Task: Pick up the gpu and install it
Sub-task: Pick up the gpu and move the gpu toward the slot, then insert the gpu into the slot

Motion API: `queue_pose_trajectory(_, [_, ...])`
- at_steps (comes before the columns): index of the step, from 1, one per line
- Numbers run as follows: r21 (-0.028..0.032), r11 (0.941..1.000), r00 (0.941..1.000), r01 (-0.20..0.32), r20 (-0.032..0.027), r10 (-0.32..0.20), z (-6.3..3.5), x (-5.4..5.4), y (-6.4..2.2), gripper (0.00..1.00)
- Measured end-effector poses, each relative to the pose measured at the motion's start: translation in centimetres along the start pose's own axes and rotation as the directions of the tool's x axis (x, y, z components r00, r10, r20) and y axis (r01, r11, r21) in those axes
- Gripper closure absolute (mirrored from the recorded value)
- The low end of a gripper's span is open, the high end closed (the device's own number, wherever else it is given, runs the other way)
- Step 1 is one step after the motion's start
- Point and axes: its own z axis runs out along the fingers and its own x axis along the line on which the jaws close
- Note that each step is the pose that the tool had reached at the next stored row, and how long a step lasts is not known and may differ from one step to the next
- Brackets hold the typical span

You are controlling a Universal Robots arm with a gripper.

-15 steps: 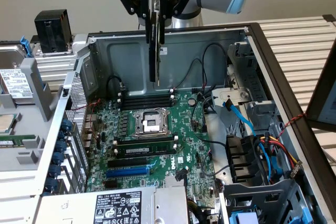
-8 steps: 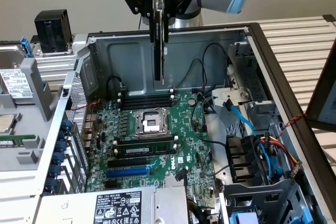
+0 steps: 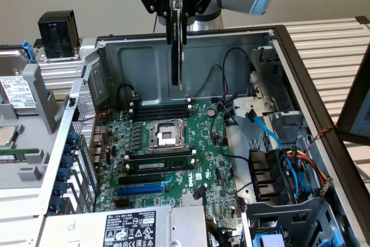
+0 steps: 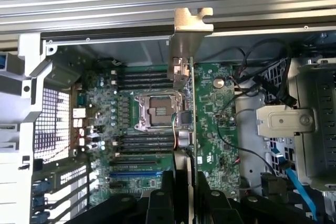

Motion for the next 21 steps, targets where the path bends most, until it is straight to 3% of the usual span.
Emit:
queue_pose_trajectory(4, [-0.0001, 1.0, 1.0, 0.005, -0.0004, -0.005, 0.05, -0.7, 0.2, 0.72])
queue_pose_trajectory(6, [-0.0063, 0.9999, 0.9999, 0.013, -0.0018, -0.013, 0.05, -1.0, 0.22, 0.72])
queue_pose_trajectory(8, [-0.0213, 0.9994, 0.9996, 0.027, -0.0045, -0.027, 0.09, -1.1, 0.23, 0.72])
queue_pose_trajectory(10, [-0.0475, 0.998, 0.9991, 0.042, -0.0075, -0.042, 0.11, -1.1, 0.23, 0.72])
queue_pose_trajectory(11, [-0.054, 0.9974, 0.9988, 0.047, -0.0084, -0.047, 0.14, -1.1, 0.23, 0.72])
queue_pose_trajectory(21, [-0.0567, 0.997, 0.9986, 0.052, -0.0093, -0.053, 0.34, -1.2, 0.55, 0.72])
